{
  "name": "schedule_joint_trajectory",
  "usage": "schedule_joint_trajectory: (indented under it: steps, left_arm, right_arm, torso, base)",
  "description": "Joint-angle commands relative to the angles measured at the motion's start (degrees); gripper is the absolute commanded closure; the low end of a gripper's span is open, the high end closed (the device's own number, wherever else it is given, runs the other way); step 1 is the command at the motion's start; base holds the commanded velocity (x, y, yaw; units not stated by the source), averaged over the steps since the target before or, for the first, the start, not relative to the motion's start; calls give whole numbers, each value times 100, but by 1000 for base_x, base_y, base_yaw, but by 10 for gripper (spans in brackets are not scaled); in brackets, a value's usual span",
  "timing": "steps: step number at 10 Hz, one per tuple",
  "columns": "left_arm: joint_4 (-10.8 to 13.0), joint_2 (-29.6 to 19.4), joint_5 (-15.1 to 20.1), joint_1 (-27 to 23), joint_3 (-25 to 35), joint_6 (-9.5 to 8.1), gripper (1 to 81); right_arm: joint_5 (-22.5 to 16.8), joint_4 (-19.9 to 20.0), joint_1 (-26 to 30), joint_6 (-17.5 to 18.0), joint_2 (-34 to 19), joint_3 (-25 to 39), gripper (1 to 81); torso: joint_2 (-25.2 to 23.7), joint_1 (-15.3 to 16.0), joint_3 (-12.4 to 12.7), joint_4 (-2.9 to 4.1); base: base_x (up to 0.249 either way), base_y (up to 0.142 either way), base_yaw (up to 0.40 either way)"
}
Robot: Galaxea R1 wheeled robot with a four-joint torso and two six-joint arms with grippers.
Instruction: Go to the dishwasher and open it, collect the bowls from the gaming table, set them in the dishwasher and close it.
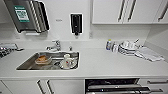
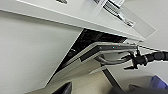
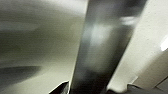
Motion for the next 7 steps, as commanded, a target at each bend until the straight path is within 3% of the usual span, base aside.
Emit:
schedule_joint_trajectory:
  steps: [1,3,7]
  left_arm:
    - [76,-233,9,-478,148,13,10]
    - [76,-241,9,-478,148,13,10]
    - [85,-241,9,-469,148,13,10]
  right_arm:
    - [-916,-62,183,-45,-47,81,10]
    - [-732,25,-20,-36,7,-7,10]
    - [182,1045,-635,-36,-11,-227,10]
  torso:
    - [0,0,0,0]
    - [2,2,0,0]
    - [2,5,-2,0]
  base:
    - [-82,0,0]
    - [-82,0,0]
    - [-81,0,0]
